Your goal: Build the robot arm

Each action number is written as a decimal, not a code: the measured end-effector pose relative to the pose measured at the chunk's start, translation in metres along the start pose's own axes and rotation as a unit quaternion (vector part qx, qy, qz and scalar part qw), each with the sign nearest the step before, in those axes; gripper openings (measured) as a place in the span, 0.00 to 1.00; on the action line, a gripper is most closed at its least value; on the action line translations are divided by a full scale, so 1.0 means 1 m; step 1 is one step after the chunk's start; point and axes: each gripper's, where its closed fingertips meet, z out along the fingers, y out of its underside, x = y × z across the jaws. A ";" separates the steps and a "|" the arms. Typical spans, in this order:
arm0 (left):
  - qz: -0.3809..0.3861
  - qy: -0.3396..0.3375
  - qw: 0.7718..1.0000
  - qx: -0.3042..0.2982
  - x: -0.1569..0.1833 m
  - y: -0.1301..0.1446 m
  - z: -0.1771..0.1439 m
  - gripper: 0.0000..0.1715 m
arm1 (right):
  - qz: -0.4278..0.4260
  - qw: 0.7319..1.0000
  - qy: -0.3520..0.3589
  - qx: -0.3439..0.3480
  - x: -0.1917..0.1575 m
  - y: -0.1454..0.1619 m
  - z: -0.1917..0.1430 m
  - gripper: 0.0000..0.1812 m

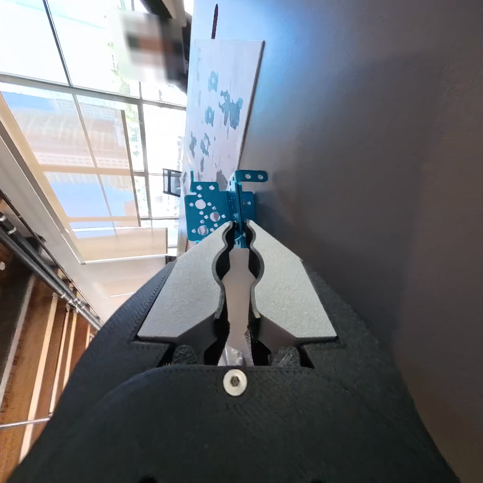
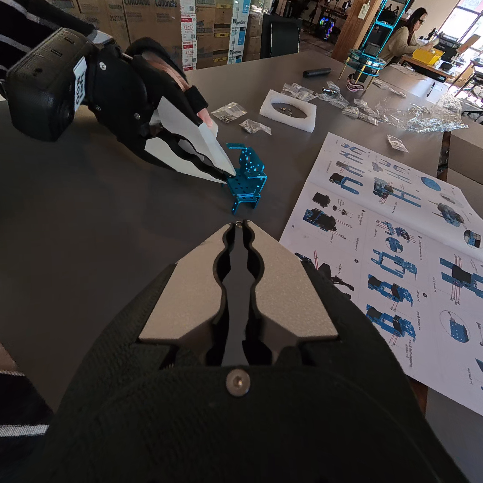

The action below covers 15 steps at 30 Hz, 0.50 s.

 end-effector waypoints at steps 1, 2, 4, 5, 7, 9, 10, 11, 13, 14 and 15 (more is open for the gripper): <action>-0.005 0.000 1.000 -0.004 0.000 0.000 0.000 0.03 | 0.001 1.000 -0.001 0.000 0.000 0.000 0.000 0.03; -0.007 0.001 1.000 -0.008 0.000 0.000 0.000 0.03 | 0.001 1.000 -0.001 0.000 0.000 0.000 0.000 0.03; -0.014 0.004 1.000 -0.012 -0.001 0.000 0.000 0.03 | 0.000 1.000 -0.002 0.000 -0.001 0.000 0.000 0.03; -0.021 0.008 1.000 -0.012 -0.001 -0.001 0.000 0.03 | 0.001 1.000 -0.003 0.001 -0.001 0.000 0.000 0.03; -0.040 0.017 0.999 -0.011 -0.002 -0.002 -0.001 0.04 | 0.002 1.000 -0.005 0.002 -0.001 -0.001 0.000 0.03; -0.068 0.030 0.997 -0.009 -0.003 -0.006 -0.003 0.04 | 0.003 1.000 -0.007 0.004 -0.002 -0.002 0.000 0.03; -0.084 0.037 0.996 -0.010 -0.003 -0.007 -0.003 0.04 | 0.003 1.000 -0.008 0.004 -0.002 -0.002 0.000 0.03; -0.102 0.044 0.994 -0.012 -0.003 -0.008 -0.003 0.04 | 0.004 1.000 -0.010 0.004 -0.003 -0.002 0.000 0.03; -0.143 0.062 0.988 -0.013 -0.005 -0.010 -0.004 0.04 | 0.007 1.000 -0.012 0.005 -0.003 -0.002 0.000 0.03; -0.168 0.072 0.983 -0.015 -0.006 -0.011 -0.004 0.04 | 0.009 1.000 -0.014 0.006 -0.004 -0.002 0.000 0.03; -0.194 0.083 0.977 -0.016 -0.007 -0.013 -0.005 0.04 | 0.012 1.000 -0.015 0.007 -0.004 -0.003 0.000 0.03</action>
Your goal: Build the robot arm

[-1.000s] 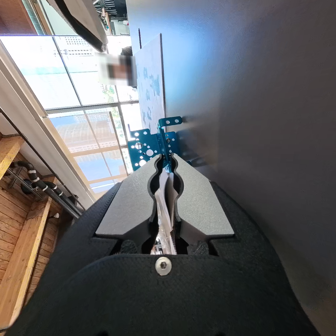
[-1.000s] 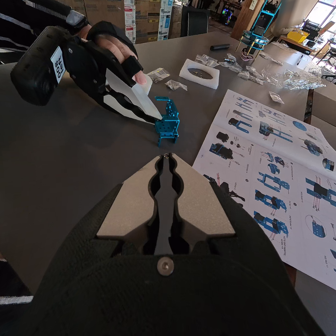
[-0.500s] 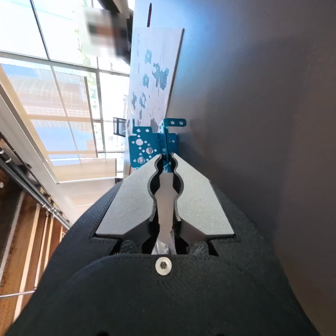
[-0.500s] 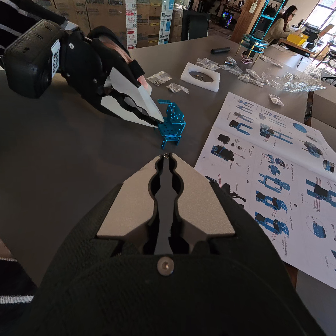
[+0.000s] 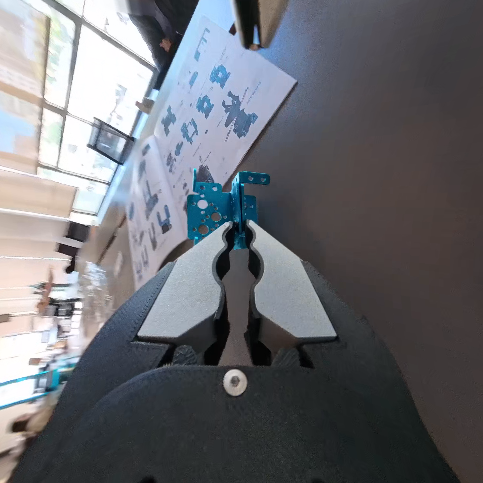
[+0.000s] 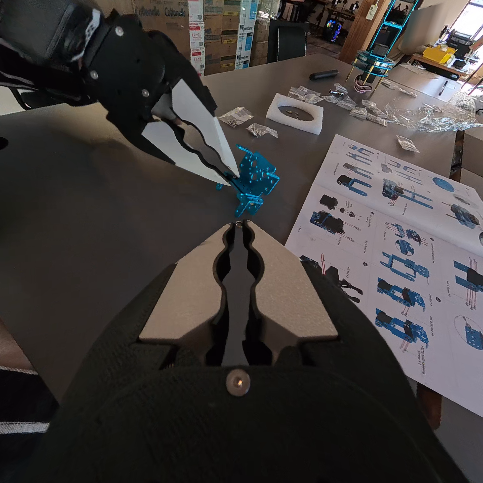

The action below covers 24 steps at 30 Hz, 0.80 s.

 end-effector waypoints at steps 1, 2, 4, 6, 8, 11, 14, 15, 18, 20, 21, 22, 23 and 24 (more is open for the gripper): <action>-0.028 0.013 1.000 -0.002 0.000 -0.001 0.000 0.04 | 0.003 1.000 -0.002 0.001 0.000 0.000 0.000 0.03; -0.053 0.025 0.998 -0.004 0.000 -0.002 -0.001 0.04 | 0.006 1.000 -0.004 0.003 -0.001 0.000 0.000 0.03; -0.097 0.051 0.994 -0.002 0.000 -0.004 -0.003 0.03 | 0.012 1.000 -0.009 0.006 -0.002 -0.001 0.000 0.03; -0.141 0.077 0.987 0.001 0.003 -0.006 -0.003 0.03 | 0.017 1.000 -0.013 0.007 -0.002 -0.001 0.000 0.03; -0.182 0.098 0.978 0.004 0.004 -0.007 -0.004 0.03 | 0.021 1.000 -0.017 0.009 -0.004 -0.001 0.000 0.03; -0.243 0.132 0.961 0.004 0.007 -0.009 -0.005 0.03 | 0.037 0.999 -0.030 0.011 -0.008 0.000 0.003 0.03; -0.295 0.161 0.942 0.013 0.015 -0.011 -0.005 0.03 | 0.057 0.997 -0.043 0.016 -0.011 0.000 0.008 0.03; -0.307 0.161 0.938 0.023 0.017 -0.013 -0.005 0.03 | 0.064 0.997 -0.047 0.016 -0.012 -0.001 0.010 0.03; -0.326 0.149 0.933 0.043 0.018 -0.015 -0.007 0.03 | 0.081 0.995 -0.063 0.017 -0.018 -0.002 0.018 0.03; -0.332 0.146 0.930 0.055 0.020 -0.018 -0.008 0.03 | 0.087 0.993 -0.074 0.014 -0.022 -0.003 0.024 0.03; -0.335 0.144 0.929 0.060 0.021 -0.019 -0.008 0.04 | 0.090 0.993 -0.076 0.012 -0.023 -0.003 0.027 0.03; -0.338 0.142 0.928 0.064 0.021 -0.020 -0.009 0.03 | 0.093 0.992 -0.078 0.011 -0.023 -0.004 0.030 0.03; -0.341 0.139 0.927 0.068 0.022 -0.021 -0.009 0.04 | 0.097 0.992 -0.080 0.011 -0.022 -0.005 0.033 0.03; -0.347 0.137 0.925 0.072 0.022 -0.022 -0.009 0.04 | 0.100 0.992 -0.080 0.010 -0.021 -0.005 0.035 0.03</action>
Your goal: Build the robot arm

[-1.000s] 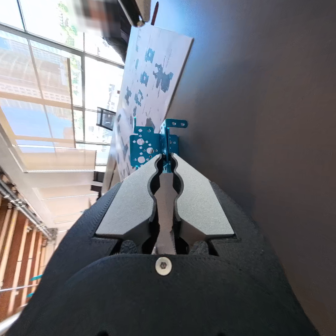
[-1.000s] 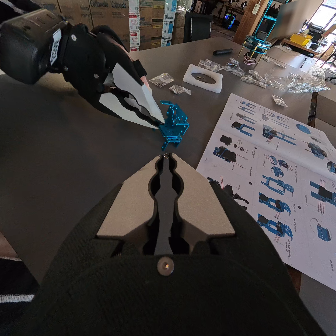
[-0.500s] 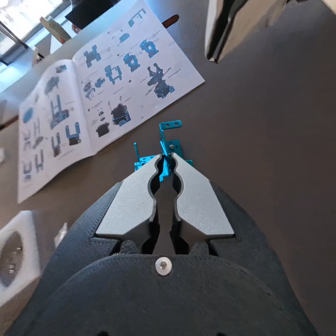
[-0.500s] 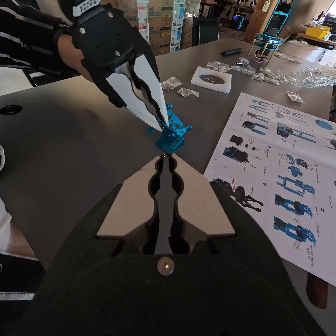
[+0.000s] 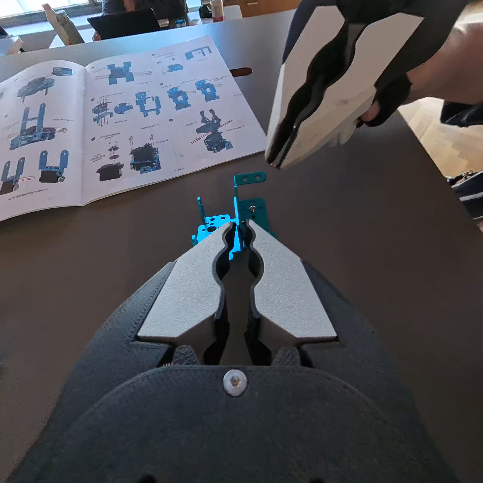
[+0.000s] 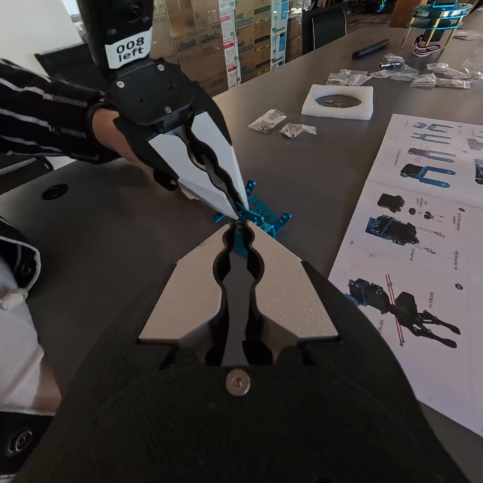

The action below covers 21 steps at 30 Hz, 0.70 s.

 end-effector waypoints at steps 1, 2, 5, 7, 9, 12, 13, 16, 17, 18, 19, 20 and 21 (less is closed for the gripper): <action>-0.006 0.003 1.000 0.007 0.002 -0.001 0.000 0.04 | 0.003 1.000 0.003 -0.002 0.002 0.000 0.002 0.03; -0.011 0.006 1.000 0.013 0.004 -0.001 0.001 0.04 | 0.006 1.000 0.004 -0.004 0.004 -0.001 0.003 0.03; -0.003 0.003 1.000 0.014 0.006 -0.002 0.002 0.04 | 0.028 1.000 -0.008 -0.003 0.007 -0.002 0.008 0.03; 0.004 -0.002 1.000 0.015 0.007 -0.003 0.003 0.04 | 0.042 0.999 -0.016 0.003 0.008 -0.003 0.011 0.03; 0.011 -0.005 1.000 0.015 0.008 -0.004 0.003 0.04 | 0.048 0.999 -0.017 0.002 0.008 -0.002 0.013 0.03; 0.019 -0.008 1.000 0.015 0.009 -0.004 0.003 0.04 | 0.035 0.999 -0.010 -0.003 0.008 0.002 0.015 0.02; 0.021 -0.009 1.000 0.015 0.009 -0.004 0.003 0.04 | 0.033 0.999 -0.009 -0.004 0.008 0.003 0.016 0.03; 0.029 -0.011 0.999 0.014 0.010 -0.003 0.004 0.04 | 0.026 1.000 -0.009 0.001 0.008 0.001 0.016 0.02; 0.034 -0.013 0.999 0.014 0.010 -0.003 0.004 0.04 | 0.027 1.000 -0.010 -0.004 0.009 0.003 0.016 0.02; 0.037 -0.015 0.999 0.014 0.010 -0.004 0.005 0.04 | 0.027 1.000 -0.012 -0.007 0.008 0.003 0.017 0.02; 0.040 -0.016 0.999 0.014 0.010 -0.004 0.005 0.04 | 0.026 1.000 -0.012 -0.008 0.009 0.004 0.017 0.02; 0.042 -0.017 0.999 0.014 0.010 -0.004 0.005 0.04 | 0.025 1.000 -0.011 -0.009 0.009 0.004 0.017 0.02; 0.042 -0.017 0.999 0.014 0.010 -0.004 0.005 0.04 | 0.025 1.000 -0.010 -0.010 0.009 0.004 0.017 0.02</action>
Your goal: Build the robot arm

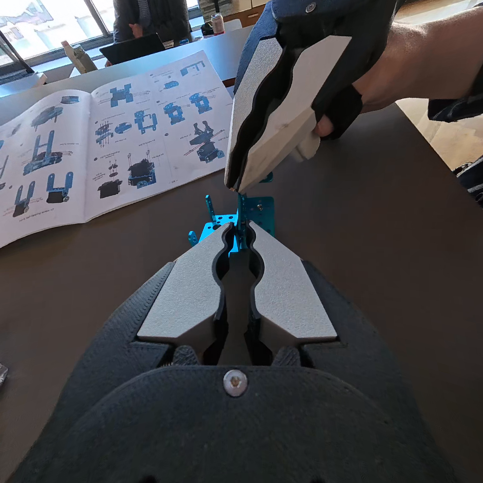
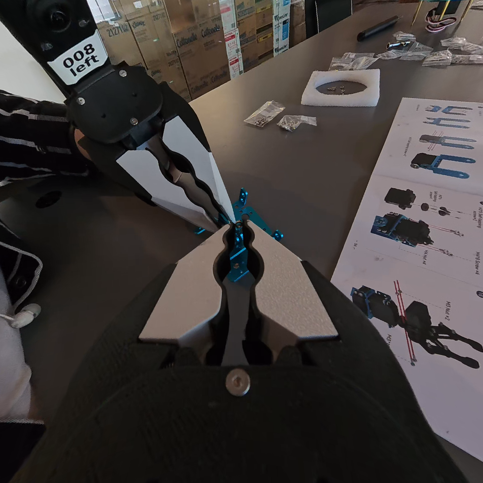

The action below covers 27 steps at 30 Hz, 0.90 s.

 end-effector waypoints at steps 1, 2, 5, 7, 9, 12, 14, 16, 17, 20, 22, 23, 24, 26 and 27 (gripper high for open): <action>0.000 0.000 1.000 0.000 0.000 0.000 0.000 0.04 | 0.000 1.000 0.001 -0.001 0.000 0.000 0.000 0.02; 0.001 -0.001 1.000 0.001 0.000 -0.001 0.000 0.04 | 0.001 1.000 0.002 -0.002 0.001 0.001 0.000 0.02; 0.002 0.005 1.000 0.004 0.002 -0.002 0.001 0.05 | -0.002 1.000 0.003 -0.007 0.001 0.003 -0.001 0.02; 0.002 0.006 1.000 0.003 0.003 -0.002 0.001 0.05 | -0.003 1.000 0.003 -0.007 0.001 0.003 -0.001 0.02; 0.004 0.008 1.000 0.004 0.004 -0.002 0.001 0.06 | -0.002 1.000 0.003 -0.007 0.001 0.003 -0.001 0.02; 0.007 0.020 1.000 0.003 0.010 -0.002 0.001 0.14 | -0.003 1.000 0.004 -0.008 0.001 0.003 -0.001 0.02; 0.013 0.018 1.000 0.001 0.011 -0.001 0.001 0.16 | -0.003 1.000 0.004 -0.008 0.001 0.003 -0.001 0.02; 0.019 0.014 1.000 0.001 0.012 -0.001 0.000 0.16 | -0.005 1.000 0.002 -0.007 0.000 0.003 -0.002 0.02; 0.021 0.013 1.000 0.001 0.012 -0.001 0.000 0.16 | -0.006 1.000 0.002 -0.007 -0.001 0.003 -0.002 0.02; 0.017 0.010 1.000 0.000 0.012 0.000 -0.002 0.16 | -0.008 1.000 0.003 -0.008 -0.002 0.003 -0.002 0.03; 0.013 0.010 1.000 -0.001 0.012 0.001 -0.002 0.16 | -0.009 1.000 0.004 -0.008 -0.002 0.004 -0.002 0.03; 0.012 0.012 1.000 -0.002 0.013 0.001 -0.002 0.17 | -0.009 1.000 0.005 -0.008 -0.002 0.004 -0.002 0.02; 0.011 0.014 1.000 -0.005 0.013 0.002 -0.002 0.17 | -0.009 1.000 0.008 -0.010 -0.001 0.004 -0.003 0.02; 0.013 0.018 1.000 -0.016 0.015 0.006 -0.001 0.19 | -0.012 1.000 0.009 -0.012 -0.001 0.005 -0.003 0.02; 0.016 0.018 1.000 -0.018 0.016 0.006 -0.001 0.19 | -0.013 1.000 0.010 -0.012 -0.001 0.005 -0.003 0.02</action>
